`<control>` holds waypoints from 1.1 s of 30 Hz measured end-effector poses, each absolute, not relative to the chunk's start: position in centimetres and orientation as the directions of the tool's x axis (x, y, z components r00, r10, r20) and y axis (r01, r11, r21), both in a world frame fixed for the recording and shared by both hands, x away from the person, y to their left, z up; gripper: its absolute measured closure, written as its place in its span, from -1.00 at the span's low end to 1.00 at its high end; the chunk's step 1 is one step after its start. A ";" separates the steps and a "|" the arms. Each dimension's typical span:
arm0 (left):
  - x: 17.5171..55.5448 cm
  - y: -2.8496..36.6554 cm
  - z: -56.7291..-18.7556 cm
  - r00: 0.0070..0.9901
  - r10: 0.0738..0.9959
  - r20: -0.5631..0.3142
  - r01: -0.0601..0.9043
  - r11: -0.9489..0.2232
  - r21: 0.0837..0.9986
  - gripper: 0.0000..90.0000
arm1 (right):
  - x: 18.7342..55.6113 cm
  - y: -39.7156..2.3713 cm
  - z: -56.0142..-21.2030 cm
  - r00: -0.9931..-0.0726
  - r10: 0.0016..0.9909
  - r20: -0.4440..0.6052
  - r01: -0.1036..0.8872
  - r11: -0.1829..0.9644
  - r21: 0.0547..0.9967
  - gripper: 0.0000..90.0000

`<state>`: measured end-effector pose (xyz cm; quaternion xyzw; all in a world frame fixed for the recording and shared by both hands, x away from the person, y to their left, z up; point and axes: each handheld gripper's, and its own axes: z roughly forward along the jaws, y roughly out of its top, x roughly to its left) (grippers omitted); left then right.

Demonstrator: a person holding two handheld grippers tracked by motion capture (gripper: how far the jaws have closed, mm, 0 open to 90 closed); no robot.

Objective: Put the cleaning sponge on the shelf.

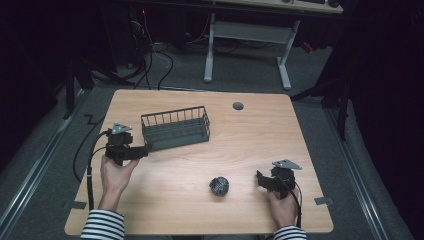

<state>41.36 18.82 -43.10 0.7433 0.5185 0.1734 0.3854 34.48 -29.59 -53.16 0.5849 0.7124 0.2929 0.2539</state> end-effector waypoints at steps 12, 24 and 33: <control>43.4 18.7 -42.0 0.374 0.917 -0.141 0.643 -0.146 0.752 -0.47 | 34.5 -29.6 -53.2 -0.189 0.982 -0.019 0.684 0.145 0.715 -0.53; 46.0 18.6 -42.8 0.317 0.938 -0.141 0.673 -0.118 0.730 -0.30 | 34.5 -29.6 -53.2 -0.192 0.981 -0.019 0.683 0.148 0.715 -0.53; 47.2 18.4 -43.8 0.265 0.950 -0.165 0.698 -0.071 0.712 -0.06 | 34.4 -29.5 -53.2 -0.198 0.980 -0.019 0.684 0.152 0.714 -0.53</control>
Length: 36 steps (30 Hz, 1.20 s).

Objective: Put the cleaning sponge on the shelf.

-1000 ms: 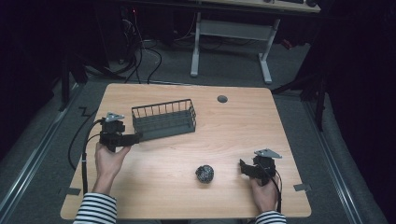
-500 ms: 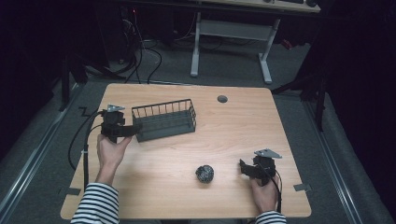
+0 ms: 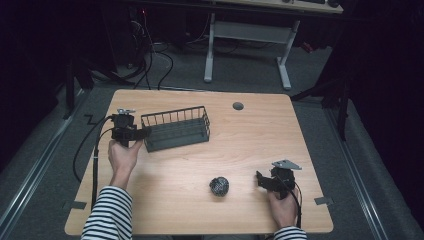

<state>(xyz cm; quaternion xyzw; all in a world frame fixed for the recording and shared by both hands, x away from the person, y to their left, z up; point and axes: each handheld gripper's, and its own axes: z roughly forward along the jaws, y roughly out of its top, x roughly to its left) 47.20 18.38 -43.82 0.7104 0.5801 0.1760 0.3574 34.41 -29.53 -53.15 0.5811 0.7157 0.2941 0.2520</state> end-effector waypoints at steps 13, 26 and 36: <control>47.4 18.0 -44.2 0.265 0.953 -0.143 0.696 -0.087 0.713 0.46 | 34.4 -29.5 -53.2 -0.205 0.979 -0.020 0.681 0.157 0.716 -0.53; 47.1 18.4 -44.3 0.273 0.950 -0.154 0.706 -0.089 0.703 0.67 | 34.4 -29.5 -53.2 -0.205 0.979 -0.018 0.681 0.156 0.715 -0.53; 45.7 18.3 -44.5 0.303 0.937 -0.175 0.693 -0.090 0.715 0.73 | 34.3 -29.4 -53.2 -0.206 0.978 -0.018 0.681 0.157 0.715 -0.53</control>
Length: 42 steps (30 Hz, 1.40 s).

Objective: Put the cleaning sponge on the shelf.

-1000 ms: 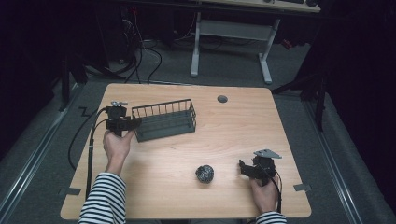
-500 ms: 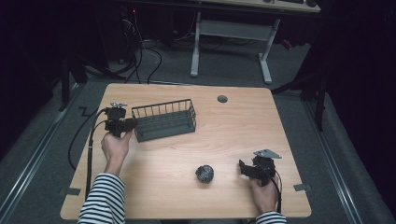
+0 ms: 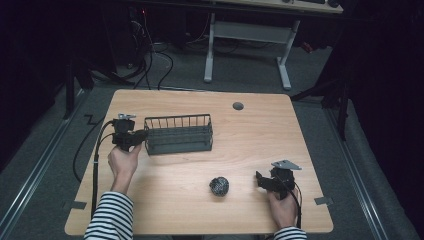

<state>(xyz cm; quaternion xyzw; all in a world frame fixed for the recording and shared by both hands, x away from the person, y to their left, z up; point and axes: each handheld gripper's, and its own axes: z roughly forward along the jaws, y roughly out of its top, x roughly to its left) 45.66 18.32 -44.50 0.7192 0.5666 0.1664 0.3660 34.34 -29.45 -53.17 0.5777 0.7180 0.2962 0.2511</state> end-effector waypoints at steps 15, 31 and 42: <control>42.7 17.5 -44.5 0.336 0.926 -0.173 0.679 -0.111 0.725 0.72 | 34.3 -29.4 -53.2 -0.206 0.978 -0.018 0.681 0.156 0.715 -0.53; 41.2 18.5 -43.3 0.352 0.911 -0.217 0.640 -0.064 0.765 0.01 | 34.3 -29.4 -53.2 -0.206 0.978 -0.018 0.681 0.156 0.715 -0.53; 38.7 20.7 -43.2 0.373 0.905 -0.203 0.594 -0.065 0.802 -0.15 | 34.3 -29.4 -53.2 -0.206 0.978 -0.018 0.681 0.156 0.715 -0.53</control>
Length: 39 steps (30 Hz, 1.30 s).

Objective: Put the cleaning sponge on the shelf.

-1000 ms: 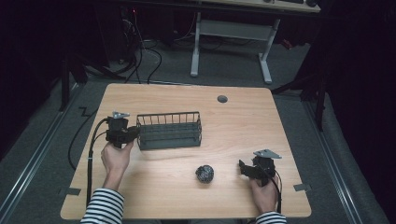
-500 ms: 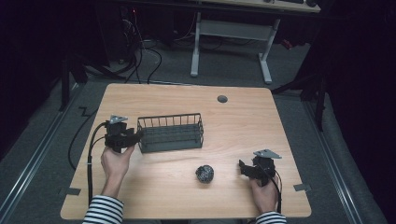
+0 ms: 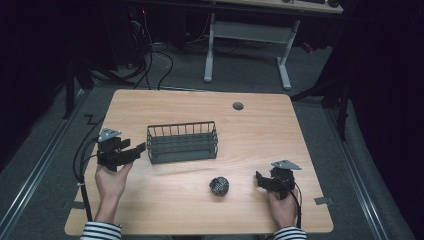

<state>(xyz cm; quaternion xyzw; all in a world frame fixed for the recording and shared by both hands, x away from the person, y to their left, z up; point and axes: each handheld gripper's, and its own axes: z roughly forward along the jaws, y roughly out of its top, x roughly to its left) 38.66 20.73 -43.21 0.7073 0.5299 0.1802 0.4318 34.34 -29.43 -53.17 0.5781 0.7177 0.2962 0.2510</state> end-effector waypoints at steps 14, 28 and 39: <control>35.9 22.8 -46.8 0.344 0.919 -0.195 0.610 -0.060 0.790 -0.18 | 34.4 -29.4 -53.2 -0.205 0.979 -0.018 0.681 0.156 0.716 -0.53; 35.5 23.0 -50.1 0.325 0.935 -0.142 0.649 -0.111 0.753 -0.20 | 34.3 -29.4 -53.2 -0.208 0.978 -0.014 0.681 0.155 0.716 -0.50; 36.1 22.4 -52.3 0.340 0.938 -0.069 0.660 -0.186 0.727 -0.25 | 34.4 -29.4 -53.2 -0.212 0.977 -0.017 0.677 0.160 0.718 -0.47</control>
